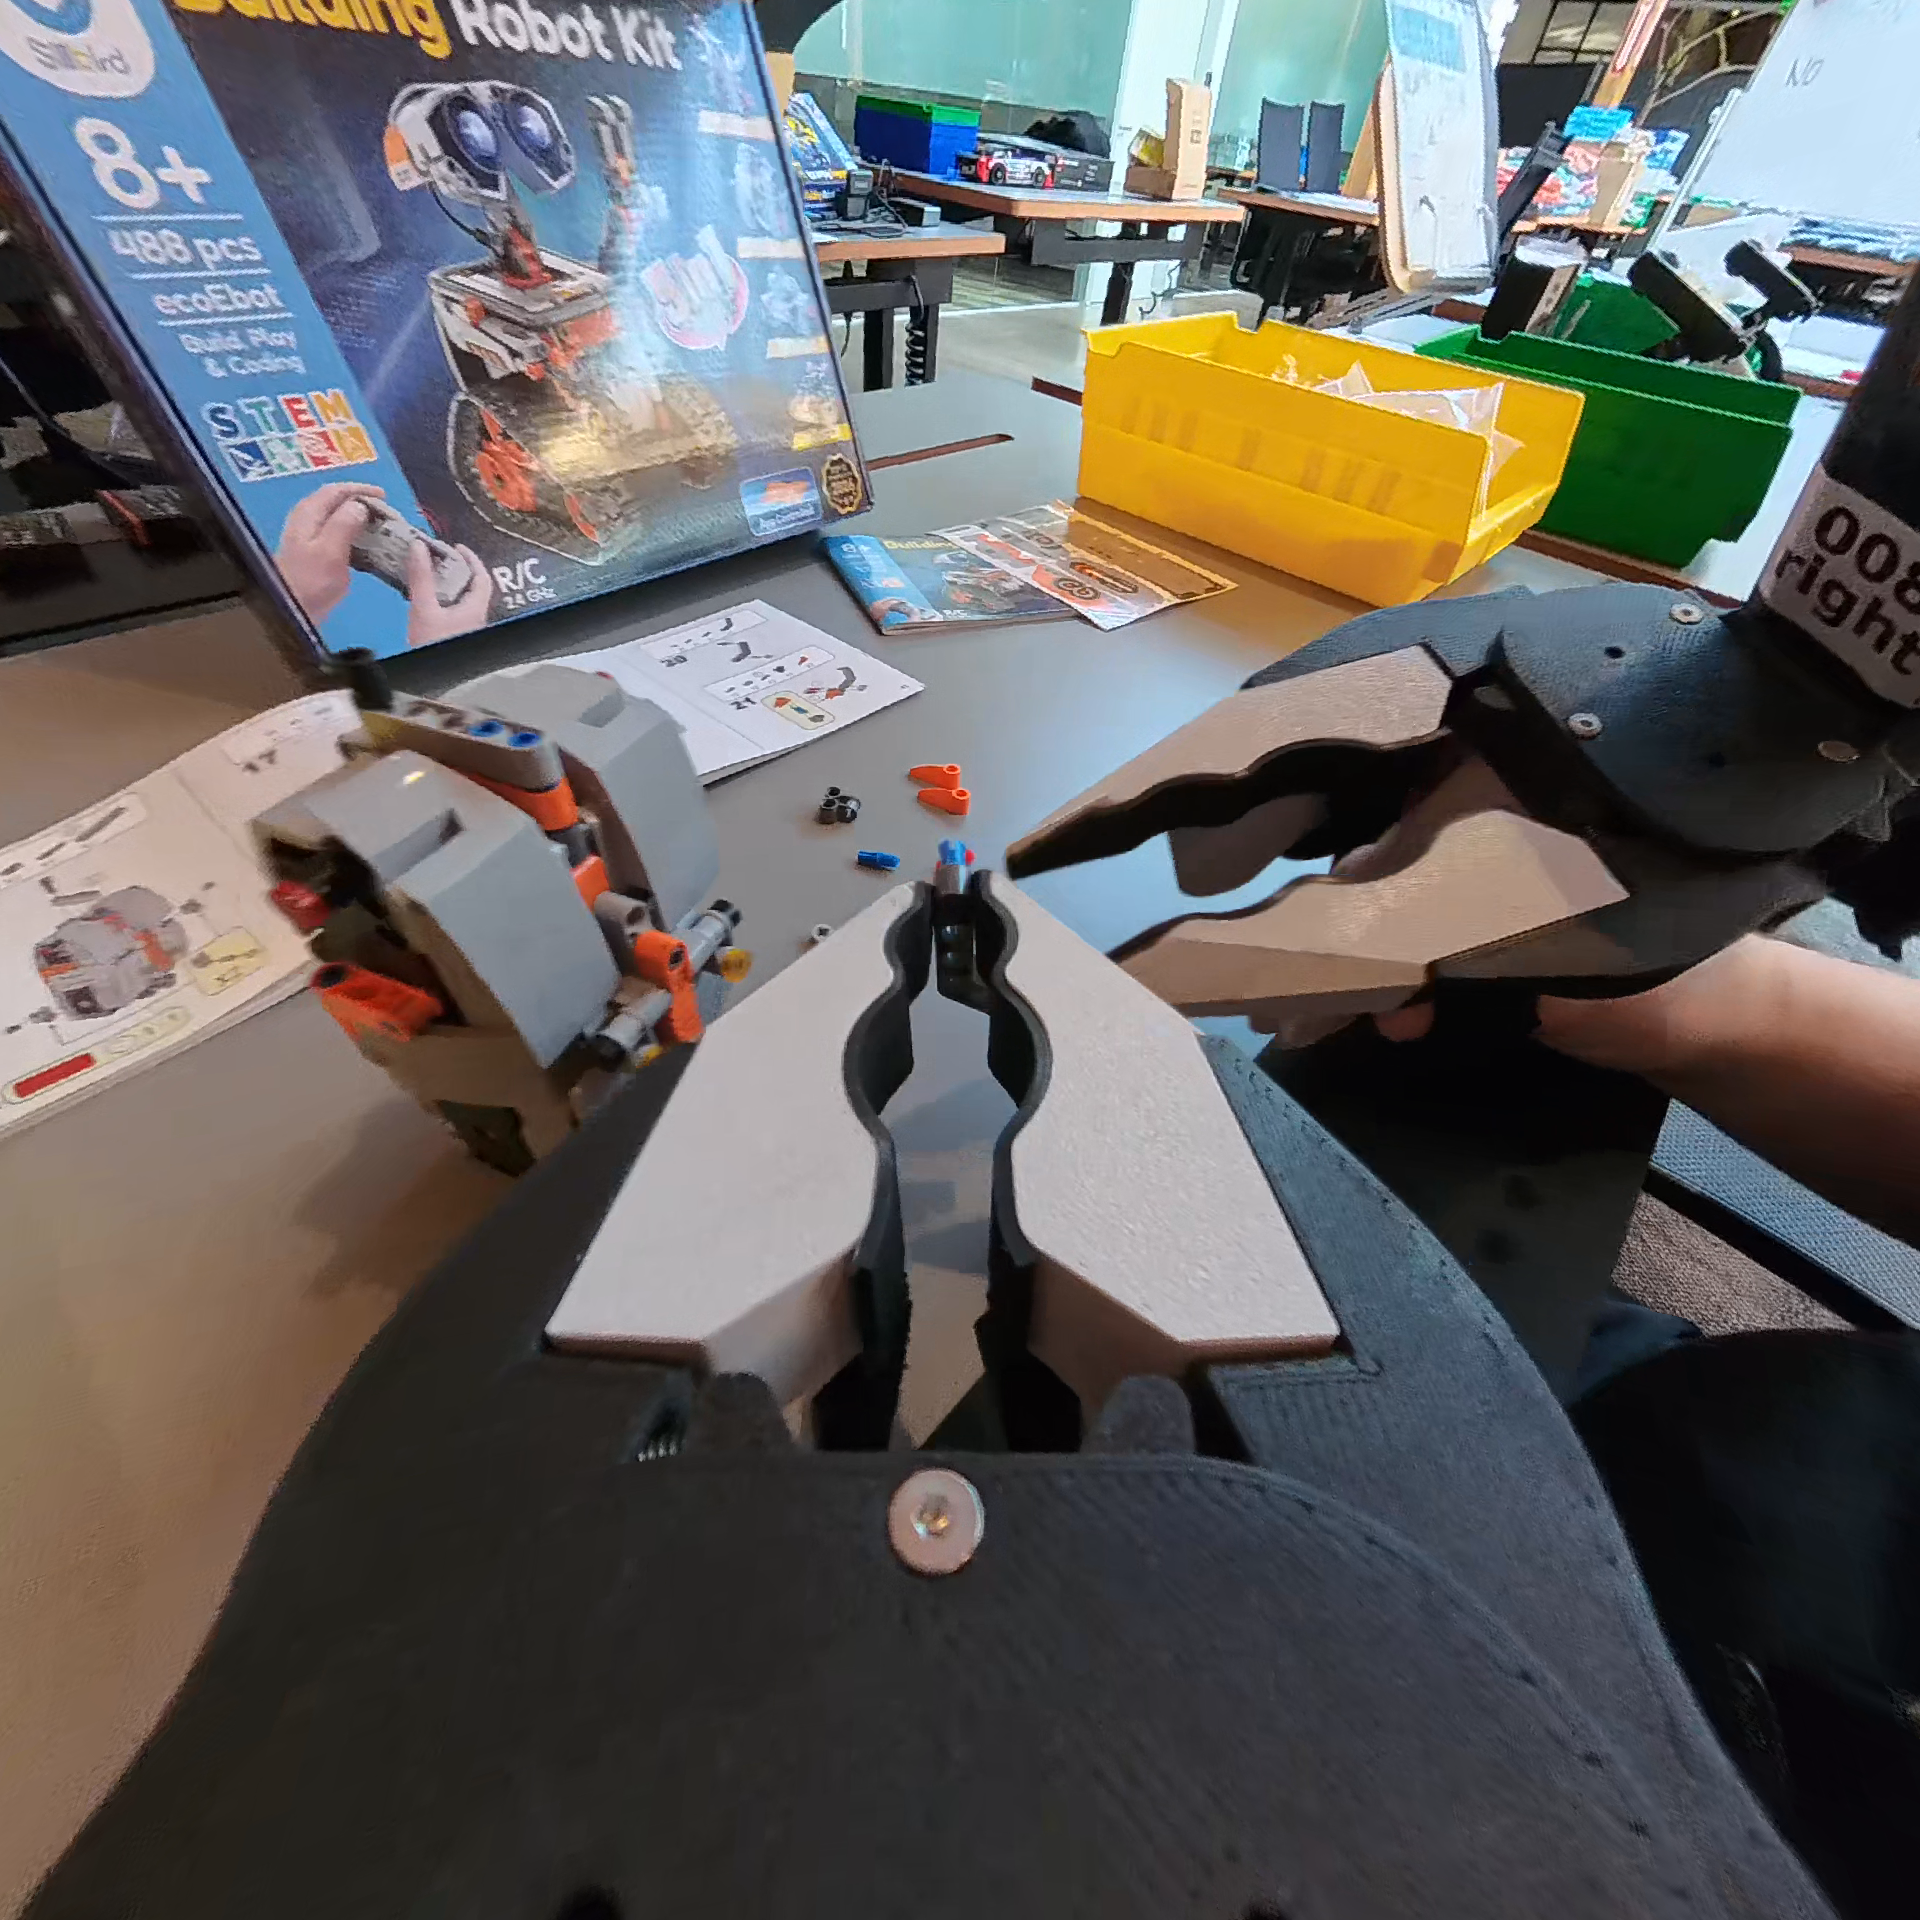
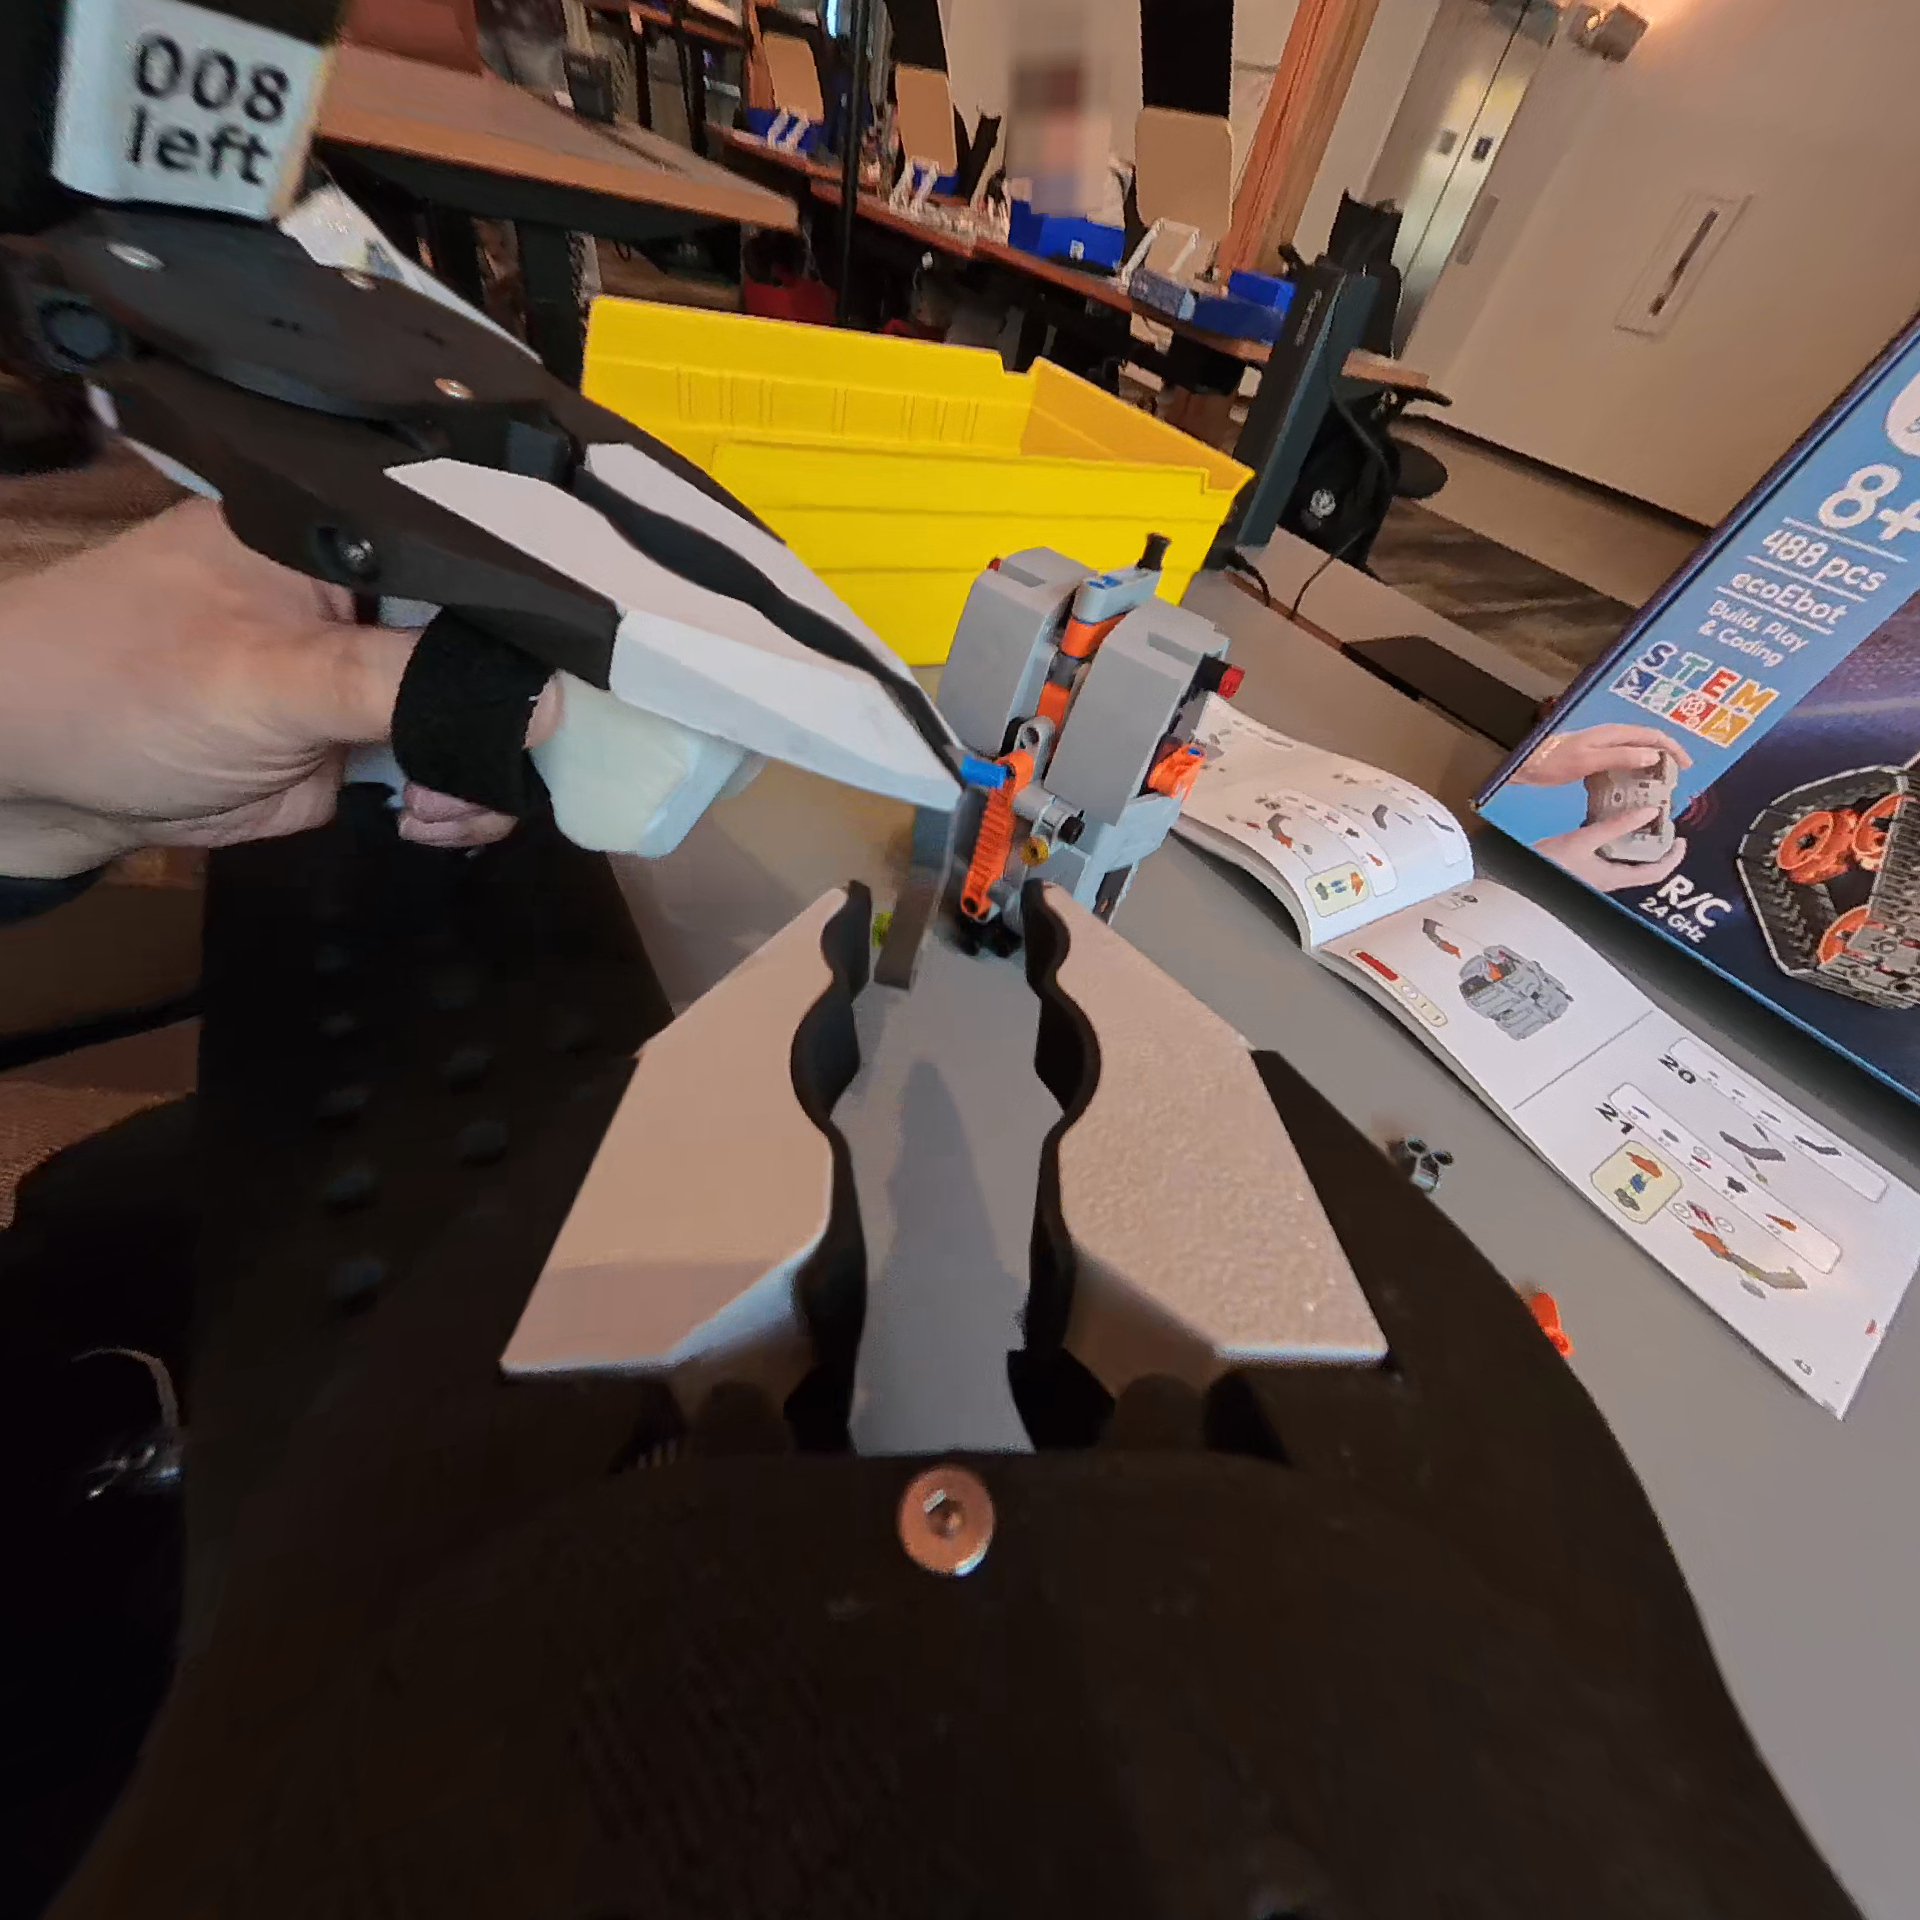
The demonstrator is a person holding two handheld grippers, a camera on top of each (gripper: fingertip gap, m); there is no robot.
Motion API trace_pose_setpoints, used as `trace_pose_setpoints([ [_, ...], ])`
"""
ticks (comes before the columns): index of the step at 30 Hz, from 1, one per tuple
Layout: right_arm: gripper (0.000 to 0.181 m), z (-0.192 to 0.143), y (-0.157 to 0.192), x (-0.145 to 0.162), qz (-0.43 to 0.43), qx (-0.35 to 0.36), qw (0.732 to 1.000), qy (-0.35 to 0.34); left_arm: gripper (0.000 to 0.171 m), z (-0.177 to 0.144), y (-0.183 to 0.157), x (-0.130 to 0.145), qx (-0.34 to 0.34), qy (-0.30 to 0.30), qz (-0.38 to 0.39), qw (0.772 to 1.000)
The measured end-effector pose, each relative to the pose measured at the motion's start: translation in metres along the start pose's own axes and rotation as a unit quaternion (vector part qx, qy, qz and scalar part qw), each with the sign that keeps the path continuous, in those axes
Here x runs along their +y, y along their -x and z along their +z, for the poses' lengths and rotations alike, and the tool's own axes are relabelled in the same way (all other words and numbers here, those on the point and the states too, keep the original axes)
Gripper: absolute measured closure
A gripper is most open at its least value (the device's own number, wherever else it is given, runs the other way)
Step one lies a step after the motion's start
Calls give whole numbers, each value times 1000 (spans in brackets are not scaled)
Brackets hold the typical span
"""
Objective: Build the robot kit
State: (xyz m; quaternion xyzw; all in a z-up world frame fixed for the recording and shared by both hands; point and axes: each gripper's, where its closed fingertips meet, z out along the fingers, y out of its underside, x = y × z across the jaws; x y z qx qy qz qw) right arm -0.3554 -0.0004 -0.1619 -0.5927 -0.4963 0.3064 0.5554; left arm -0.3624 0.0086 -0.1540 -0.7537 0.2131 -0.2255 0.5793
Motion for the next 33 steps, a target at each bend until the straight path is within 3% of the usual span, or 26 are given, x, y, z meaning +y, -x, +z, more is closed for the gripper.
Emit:
trace_pose_setpoints([
  [5,151,-7,-6,-7,55,-24,998,-33,166,-23,22,-8,4,-8,-35,999],
  [14,151,-1,-10,1,138,-83,987,-8,166,-45,64,-10,6,-3,-60,998],
  [17,151,2,-16,9,112,-92,989,19,166,-49,72,-14,14,-5,-71,997],
  [22,150,12,-31,29,-8,-117,990,82,166,-50,84,-8,14,28,-63,998],
  [25,138,23,-38,33,-85,-141,983,85,166,-52,84,-8,20,30,-66,997],
  [28,121,39,-52,25,-108,-155,980,64,166,-55,83,-6,20,32,-73,997],
  [33,104,64,-58,-1,18,-247,969,25,166,-59,75,-4,29,33,-88,995],
])
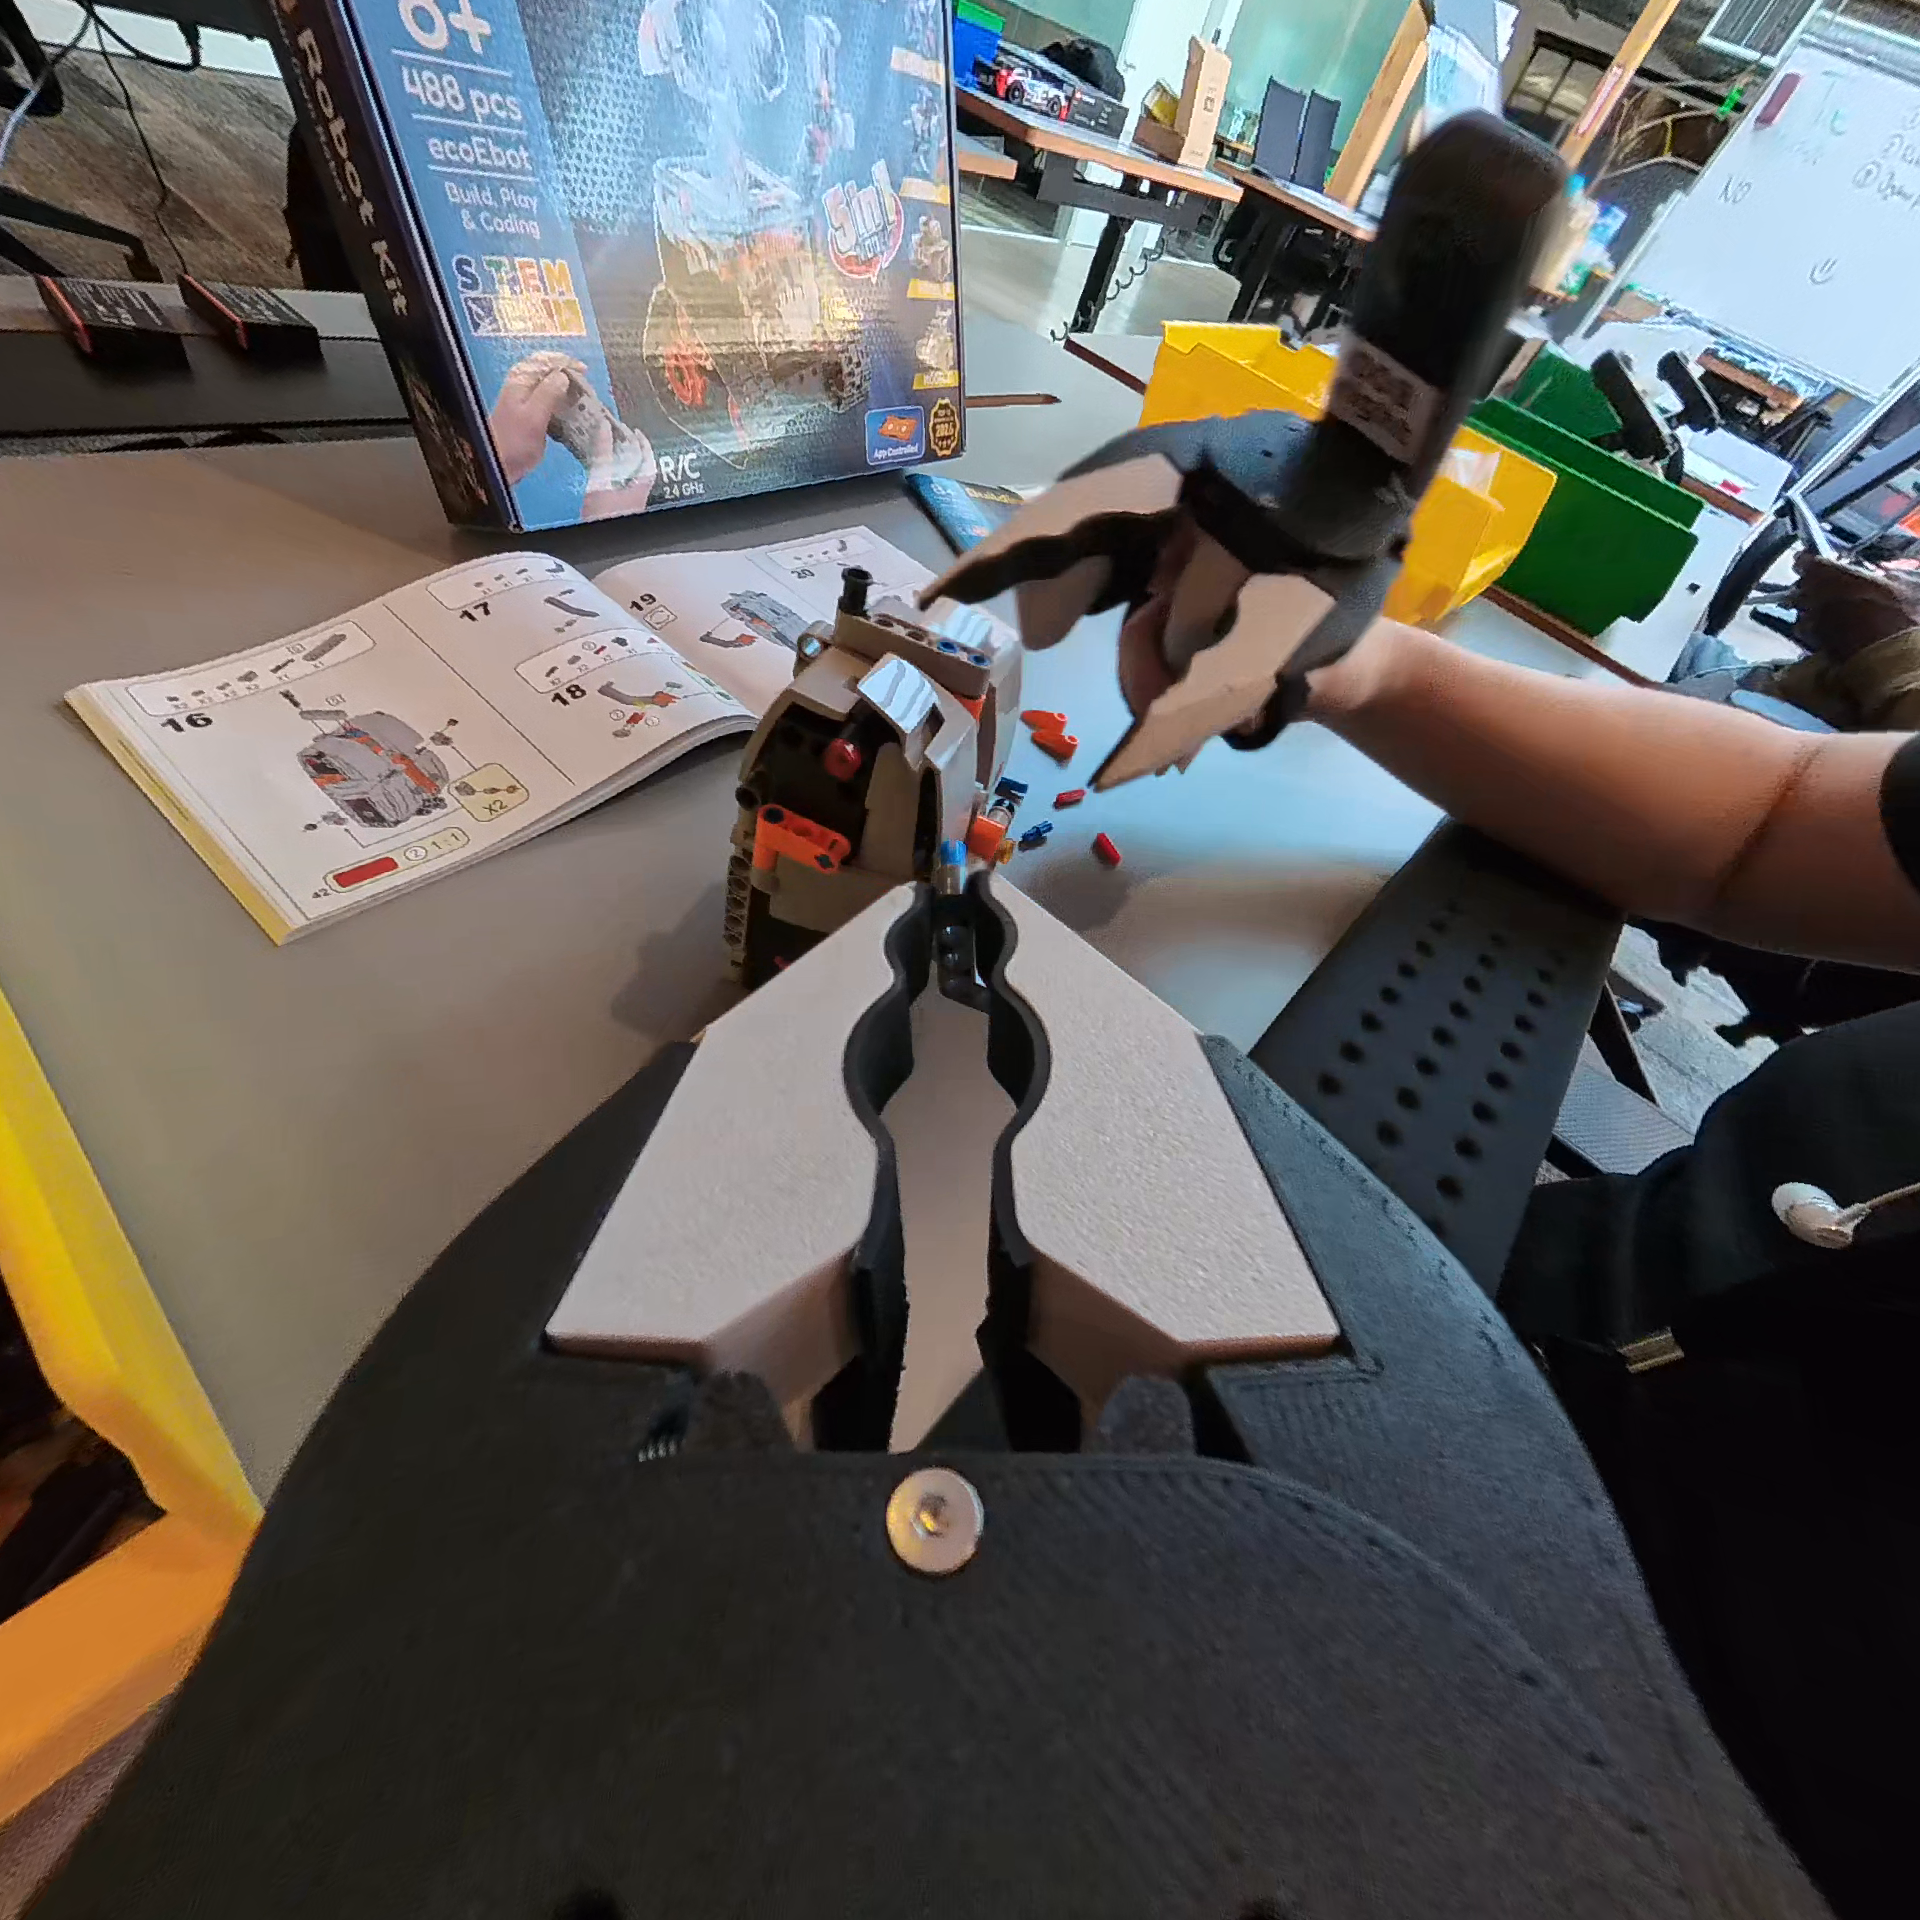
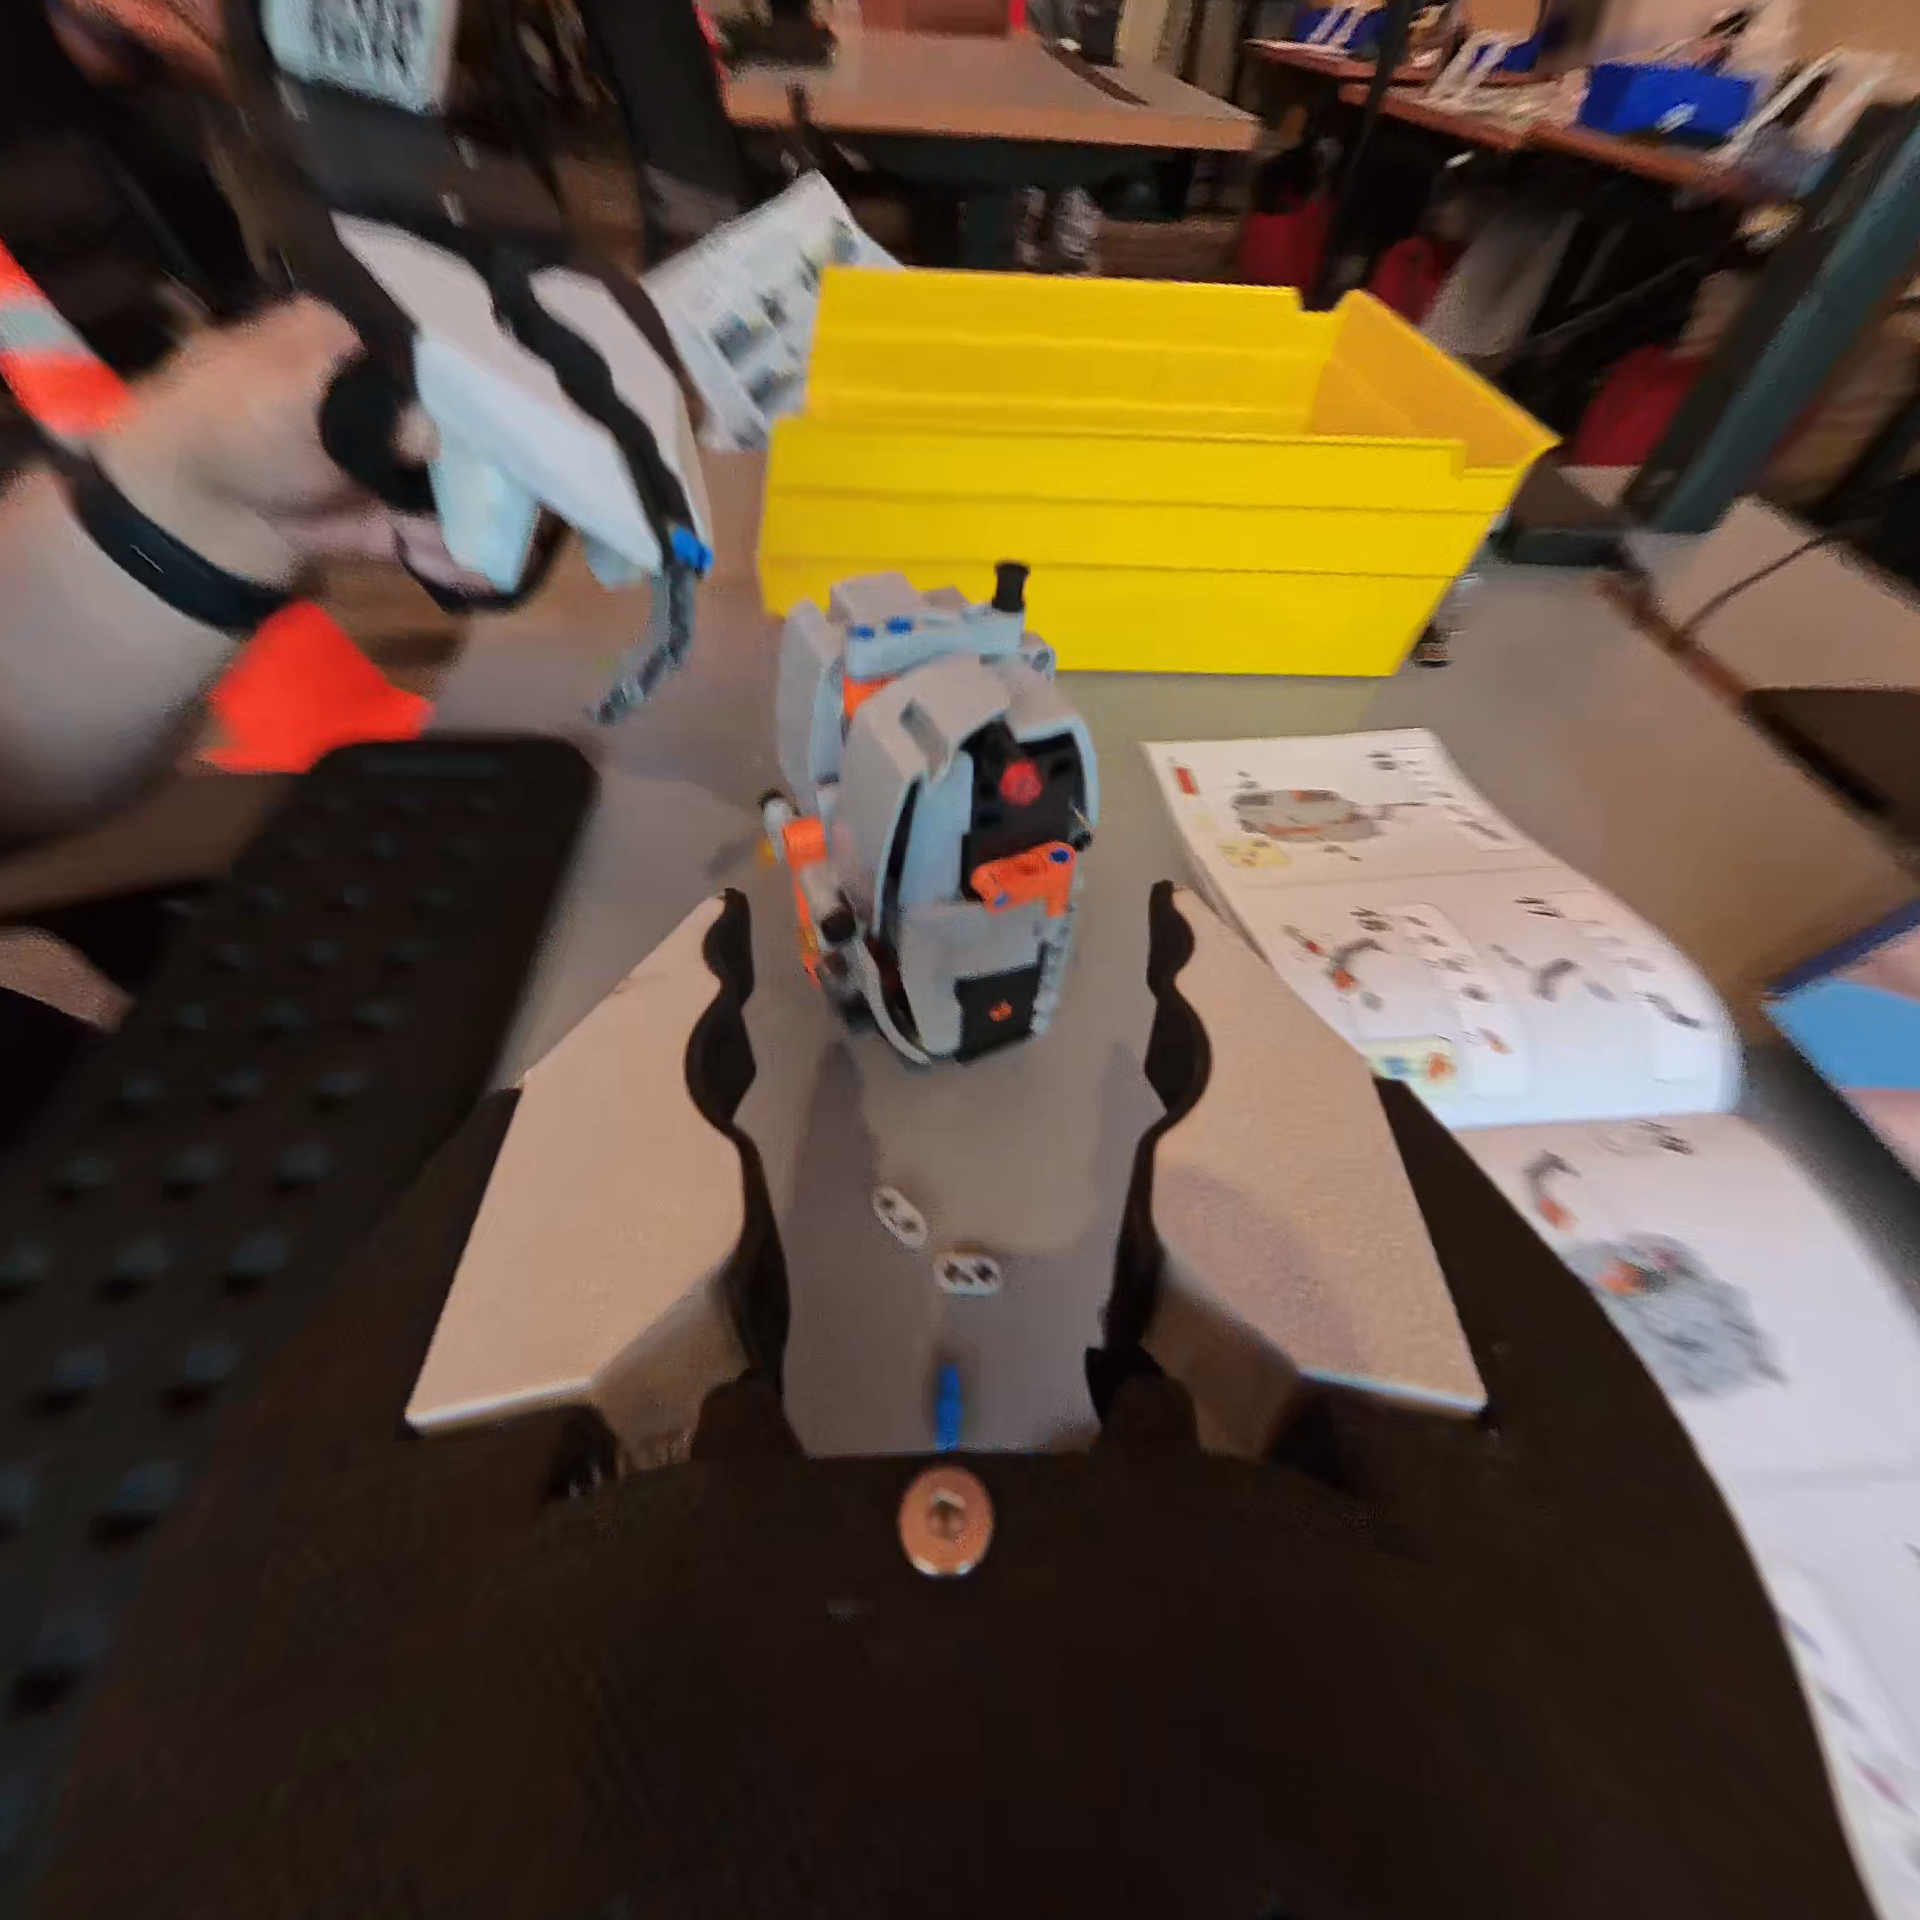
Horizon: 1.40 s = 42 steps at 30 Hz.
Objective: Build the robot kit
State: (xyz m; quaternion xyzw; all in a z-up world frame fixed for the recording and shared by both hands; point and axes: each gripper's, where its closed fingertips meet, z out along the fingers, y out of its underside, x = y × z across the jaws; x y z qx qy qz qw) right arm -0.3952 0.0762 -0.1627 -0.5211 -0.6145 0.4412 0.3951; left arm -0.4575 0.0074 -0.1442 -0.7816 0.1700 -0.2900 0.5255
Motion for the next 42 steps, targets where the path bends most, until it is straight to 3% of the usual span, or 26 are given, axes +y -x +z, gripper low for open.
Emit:
trace_pose_setpoints([
  [3,100,14,1,-10,81,-54,995,-23,166,-1,-2,1,-1,3,1,1000],
  [10,103,40,4,-6,155,-104,982,-33,166,3,-2,5,21,1,-22,1000],
  [12,116,41,0,-4,159,-100,981,-38,166,4,-2,4,23,3,-20,1000],
  [18,117,31,-3,-1,142,-72,987,-29,166,9,0,-4,35,-6,-16,999],
  [24,117,6,-21,7,166,-29,985,-33,166,22,-7,-32,88,-20,-27,996],
  [30,116,-4,-26,10,183,-32,981,-47,166,45,2,-46,69,19,-20,997],
  [34,116,-4,-26,10,186,-39,980,-55,166,58,16,-38,38,46,-24,998],
  [42,116,-6,-25,11,192,-57,978,-65,166,70,16,-8,60,80,-46,994],
])
